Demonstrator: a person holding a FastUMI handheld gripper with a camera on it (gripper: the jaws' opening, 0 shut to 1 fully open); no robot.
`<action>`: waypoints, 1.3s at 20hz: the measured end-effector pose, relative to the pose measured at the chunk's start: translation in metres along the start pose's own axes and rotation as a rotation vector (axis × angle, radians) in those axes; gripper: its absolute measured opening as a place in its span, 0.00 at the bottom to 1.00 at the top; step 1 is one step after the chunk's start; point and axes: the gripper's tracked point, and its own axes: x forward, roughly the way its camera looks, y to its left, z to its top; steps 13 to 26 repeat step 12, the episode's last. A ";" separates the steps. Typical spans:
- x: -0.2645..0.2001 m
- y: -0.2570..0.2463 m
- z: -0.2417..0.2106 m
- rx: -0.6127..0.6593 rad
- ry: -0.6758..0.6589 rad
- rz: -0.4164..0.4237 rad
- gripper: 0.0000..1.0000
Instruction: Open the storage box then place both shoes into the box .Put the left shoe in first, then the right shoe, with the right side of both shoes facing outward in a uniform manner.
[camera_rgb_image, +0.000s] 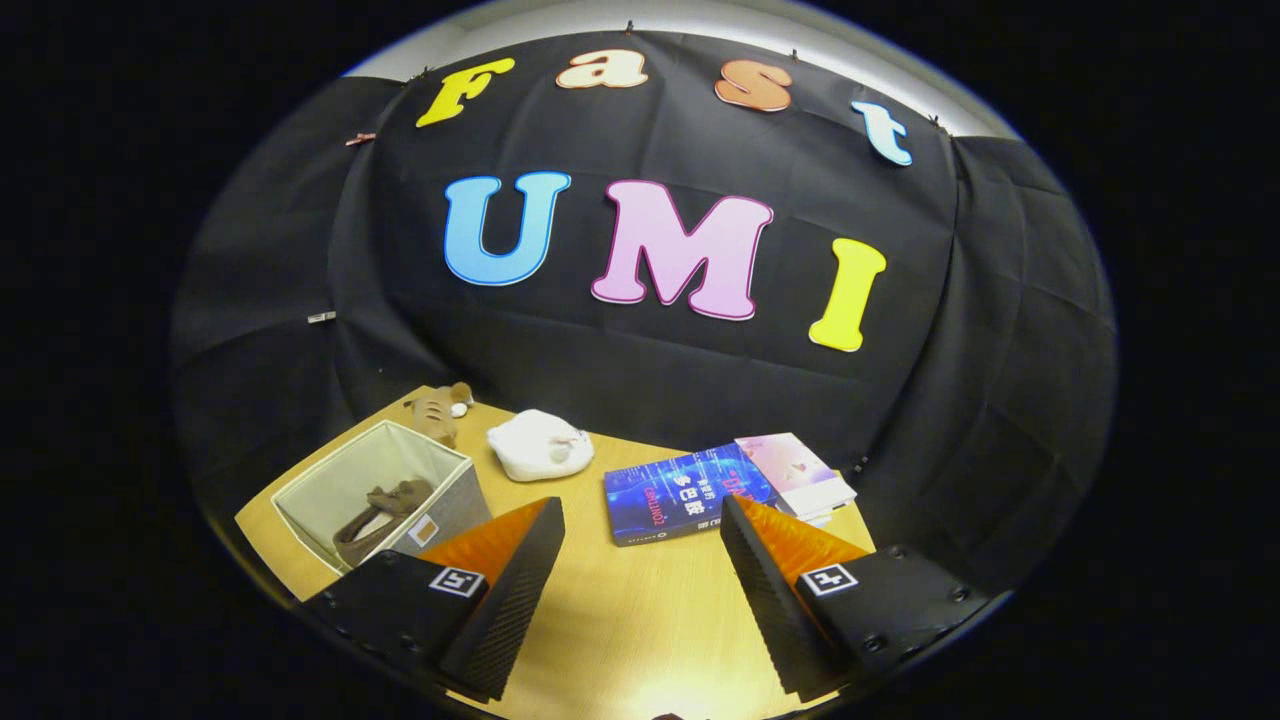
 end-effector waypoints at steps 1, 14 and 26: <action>-0.006 -0.006 0.006 0.006 -0.020 -0.008 0.98; -0.004 -0.021 0.005 0.026 -0.039 -0.030 0.98; -0.004 -0.021 0.005 0.026 -0.039 -0.030 0.98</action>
